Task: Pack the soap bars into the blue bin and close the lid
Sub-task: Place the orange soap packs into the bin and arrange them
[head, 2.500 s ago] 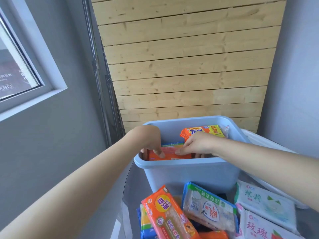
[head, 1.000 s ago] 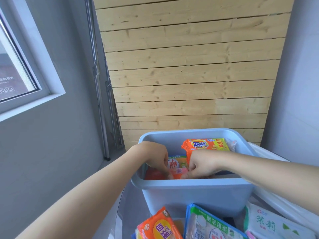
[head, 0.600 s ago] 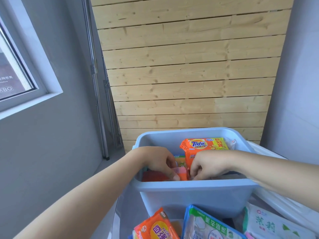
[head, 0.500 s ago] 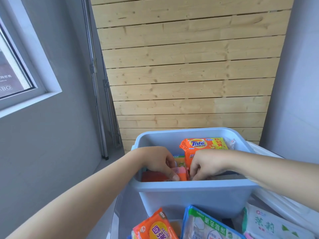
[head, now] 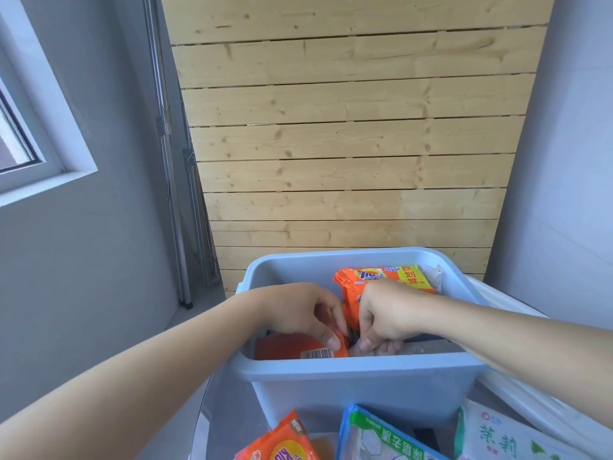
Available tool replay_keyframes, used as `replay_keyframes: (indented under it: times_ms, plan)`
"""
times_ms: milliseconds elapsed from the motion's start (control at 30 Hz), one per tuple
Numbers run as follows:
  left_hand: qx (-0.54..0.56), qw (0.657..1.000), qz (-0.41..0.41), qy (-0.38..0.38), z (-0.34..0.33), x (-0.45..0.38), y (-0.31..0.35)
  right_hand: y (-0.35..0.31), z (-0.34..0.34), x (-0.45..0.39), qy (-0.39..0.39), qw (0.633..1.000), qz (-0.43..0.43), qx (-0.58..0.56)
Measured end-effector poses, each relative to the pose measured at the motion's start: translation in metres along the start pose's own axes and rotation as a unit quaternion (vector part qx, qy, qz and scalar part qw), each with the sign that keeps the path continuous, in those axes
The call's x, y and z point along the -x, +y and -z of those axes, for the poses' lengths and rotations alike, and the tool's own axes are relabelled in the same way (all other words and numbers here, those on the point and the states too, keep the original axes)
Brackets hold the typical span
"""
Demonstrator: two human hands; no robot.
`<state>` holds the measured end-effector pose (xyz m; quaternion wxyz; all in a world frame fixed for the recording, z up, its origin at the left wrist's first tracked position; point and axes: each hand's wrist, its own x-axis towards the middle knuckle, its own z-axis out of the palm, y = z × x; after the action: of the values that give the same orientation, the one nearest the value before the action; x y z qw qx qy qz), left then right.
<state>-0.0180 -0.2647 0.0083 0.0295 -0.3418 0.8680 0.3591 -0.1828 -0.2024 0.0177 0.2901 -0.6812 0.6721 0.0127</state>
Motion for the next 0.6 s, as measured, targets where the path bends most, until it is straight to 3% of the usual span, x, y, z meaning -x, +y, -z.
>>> replay_keyframes:
  times_ms: [333,600]
  plan:
    - [-0.038,0.998,0.033,-0.026,0.005,-0.009,0.008,-0.005,0.002,-0.001,0.027,0.997,-0.073,0.031]
    - [-0.097,0.991,0.050,-0.081,0.007,-0.016,0.025,-0.001,0.008,0.016,0.074,0.993,-0.040,0.084]
